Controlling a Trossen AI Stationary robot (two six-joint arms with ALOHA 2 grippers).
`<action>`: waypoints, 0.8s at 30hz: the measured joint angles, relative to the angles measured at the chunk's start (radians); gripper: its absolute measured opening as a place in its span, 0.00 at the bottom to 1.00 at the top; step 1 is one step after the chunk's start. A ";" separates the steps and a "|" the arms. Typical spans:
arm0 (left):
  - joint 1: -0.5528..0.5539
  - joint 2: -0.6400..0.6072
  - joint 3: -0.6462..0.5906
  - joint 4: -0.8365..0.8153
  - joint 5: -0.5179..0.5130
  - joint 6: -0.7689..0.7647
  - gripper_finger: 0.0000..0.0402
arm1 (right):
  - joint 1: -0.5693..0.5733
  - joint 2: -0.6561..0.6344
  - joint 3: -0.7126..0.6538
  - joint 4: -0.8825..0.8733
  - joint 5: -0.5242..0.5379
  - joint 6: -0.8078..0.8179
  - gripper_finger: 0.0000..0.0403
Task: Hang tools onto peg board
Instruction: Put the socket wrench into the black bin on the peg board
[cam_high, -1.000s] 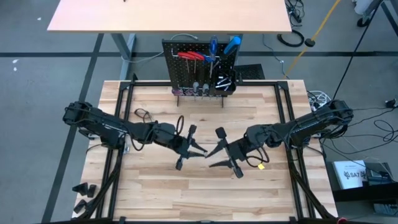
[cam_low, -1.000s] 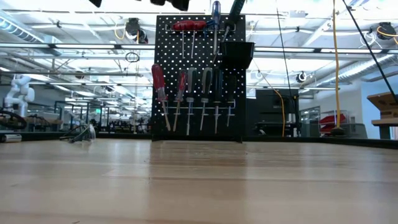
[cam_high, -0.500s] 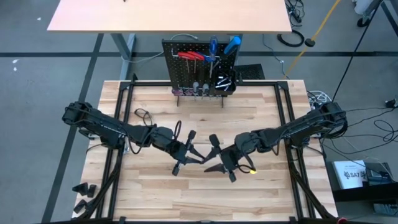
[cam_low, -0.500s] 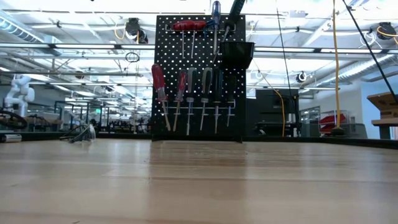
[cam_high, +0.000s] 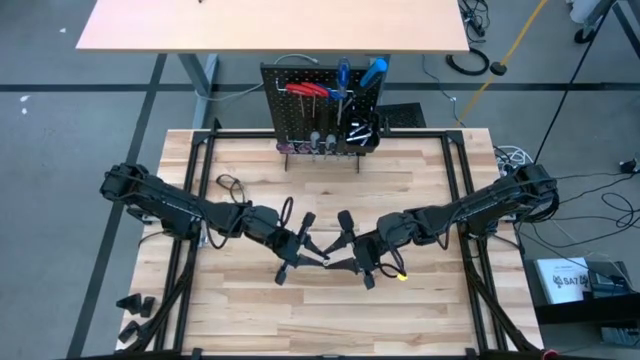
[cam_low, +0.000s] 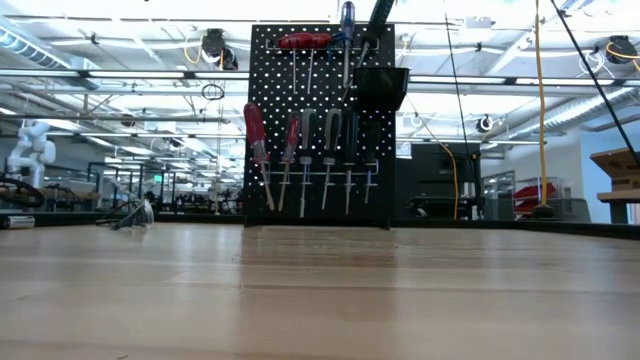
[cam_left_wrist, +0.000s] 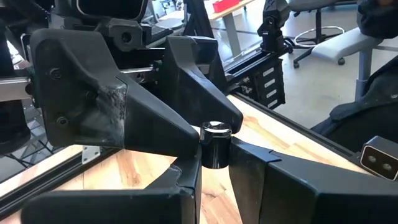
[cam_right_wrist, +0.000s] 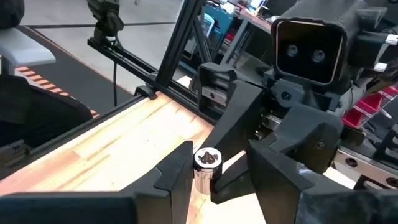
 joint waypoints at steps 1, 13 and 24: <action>0.001 0.000 0.000 0.000 -0.004 0.000 0.14 | 0.000 0.000 0.000 0.000 0.000 0.000 0.36; 0.041 -0.017 -0.001 0.008 -0.029 -0.080 0.14 | -0.002 -0.004 0.000 -0.013 0.018 -0.004 0.36; 0.043 -0.063 -0.001 -0.047 -0.018 -0.077 0.14 | -0.001 -0.034 0.002 -0.079 0.033 0.021 0.36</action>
